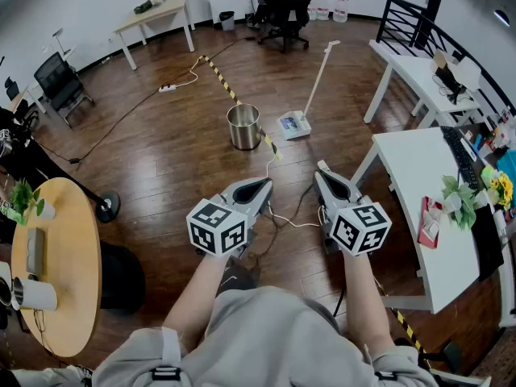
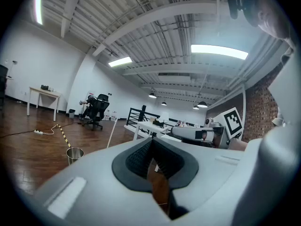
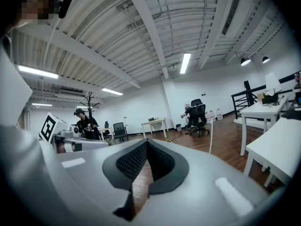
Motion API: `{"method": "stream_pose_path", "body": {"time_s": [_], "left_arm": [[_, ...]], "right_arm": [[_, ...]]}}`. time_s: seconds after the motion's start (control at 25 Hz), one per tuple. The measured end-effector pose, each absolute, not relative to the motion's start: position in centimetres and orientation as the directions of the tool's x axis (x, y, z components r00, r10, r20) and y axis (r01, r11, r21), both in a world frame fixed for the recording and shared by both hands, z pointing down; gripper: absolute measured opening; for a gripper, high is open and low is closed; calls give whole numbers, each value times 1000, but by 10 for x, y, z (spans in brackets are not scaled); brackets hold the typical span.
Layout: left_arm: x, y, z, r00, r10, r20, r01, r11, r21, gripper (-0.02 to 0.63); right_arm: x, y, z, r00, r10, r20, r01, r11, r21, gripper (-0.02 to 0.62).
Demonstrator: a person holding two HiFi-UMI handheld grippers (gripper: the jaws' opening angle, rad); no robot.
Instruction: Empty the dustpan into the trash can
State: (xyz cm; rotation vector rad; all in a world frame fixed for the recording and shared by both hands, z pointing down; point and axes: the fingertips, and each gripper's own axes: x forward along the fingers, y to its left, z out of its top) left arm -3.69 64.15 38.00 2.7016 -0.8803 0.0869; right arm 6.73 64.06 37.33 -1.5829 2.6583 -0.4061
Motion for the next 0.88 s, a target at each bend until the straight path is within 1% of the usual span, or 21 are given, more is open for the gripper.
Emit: {"method": "stream_pose_path", "body": {"time_s": [0.2, 0.36, 0.64, 0.88], "left_arm": [[-42, 579, 390, 810, -564, 160, -585, -766, 266, 6], [-55, 508, 408, 805, -563, 187, -593, -757, 274, 6], [-72, 366, 417, 845, -501, 188, -535, -792, 295, 6], [-78, 268, 411, 869, -456, 192, -494, -821, 286, 6]], "right_arm": [[68, 578, 385, -471, -872, 133, -869, 433, -239, 0], [61, 514, 399, -449, -879, 160, -881, 406, -244, 0], [49, 381, 406, -372, -903, 215, -920, 328, -213, 0], [48, 289, 397, -319, -922, 218, -939, 275, -208, 0]]}}
